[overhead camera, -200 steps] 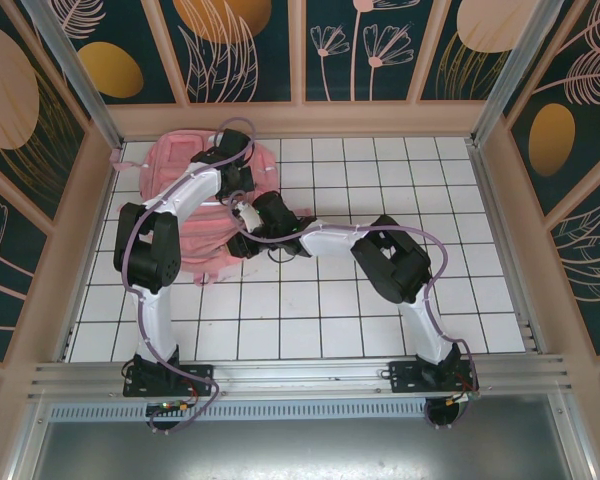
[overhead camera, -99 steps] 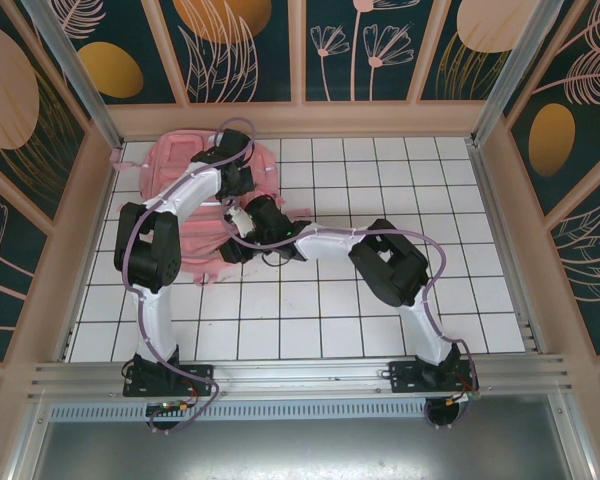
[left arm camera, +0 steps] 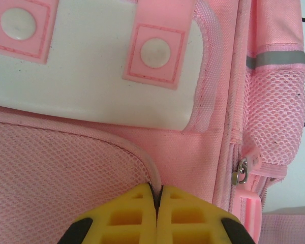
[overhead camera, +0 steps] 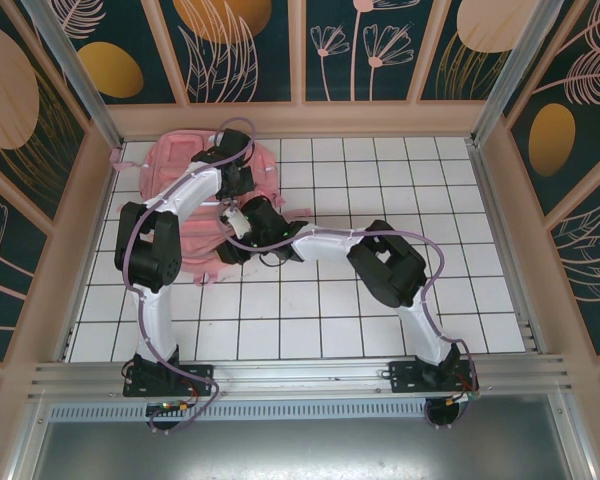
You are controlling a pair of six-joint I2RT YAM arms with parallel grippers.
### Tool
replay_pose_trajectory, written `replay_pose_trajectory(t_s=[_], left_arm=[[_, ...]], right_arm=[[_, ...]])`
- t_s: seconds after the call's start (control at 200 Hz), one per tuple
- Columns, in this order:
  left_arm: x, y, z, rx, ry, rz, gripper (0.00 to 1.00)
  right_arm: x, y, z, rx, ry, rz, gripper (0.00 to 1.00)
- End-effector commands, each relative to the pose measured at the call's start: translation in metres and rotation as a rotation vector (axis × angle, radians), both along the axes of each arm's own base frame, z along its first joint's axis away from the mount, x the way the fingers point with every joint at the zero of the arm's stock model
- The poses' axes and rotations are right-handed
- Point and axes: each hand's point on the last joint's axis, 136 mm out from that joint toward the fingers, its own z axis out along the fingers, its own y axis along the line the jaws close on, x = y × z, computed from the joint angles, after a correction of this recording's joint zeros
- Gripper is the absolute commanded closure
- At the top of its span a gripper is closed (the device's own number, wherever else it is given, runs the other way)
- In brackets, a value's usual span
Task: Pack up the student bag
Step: Zip the student bag at the middle-left of the table.
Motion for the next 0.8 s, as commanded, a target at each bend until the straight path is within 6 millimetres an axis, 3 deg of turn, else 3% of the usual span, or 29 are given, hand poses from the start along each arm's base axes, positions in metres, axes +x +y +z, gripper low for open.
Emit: replay_pose_trajectory(t_s=[0.0,0.15,0.39,0.615,0.795], left_arm=[[0.003,-0.014,-0.013,-0.056,0.026,-0.006,1.00],[0.003,-0.014,-0.011,-0.063,0.025,-0.006,1.00],[-0.004,-0.012,-0.011,-0.050,0.024,-0.023,1.00],[-0.013,-0.006,-0.009,-0.026,0.013,-0.047,1.00],[-0.021,-0.003,0.007,-0.037,-0.008,-0.034,1.00]], right_arm=[[-0.009,0.015,-0.001,-0.007,-0.069,0.029,0.78],[-0.002,0.004,-0.006,-0.045,-0.106,-0.044,1.00],[0.019,-0.034,0.001,-0.084,-0.154,-0.218,1.00],[0.039,-0.075,-0.013,-0.152,-0.148,-0.337,1.00],[0.048,-0.080,-0.009,-0.144,-0.147,-0.344,1.00]])
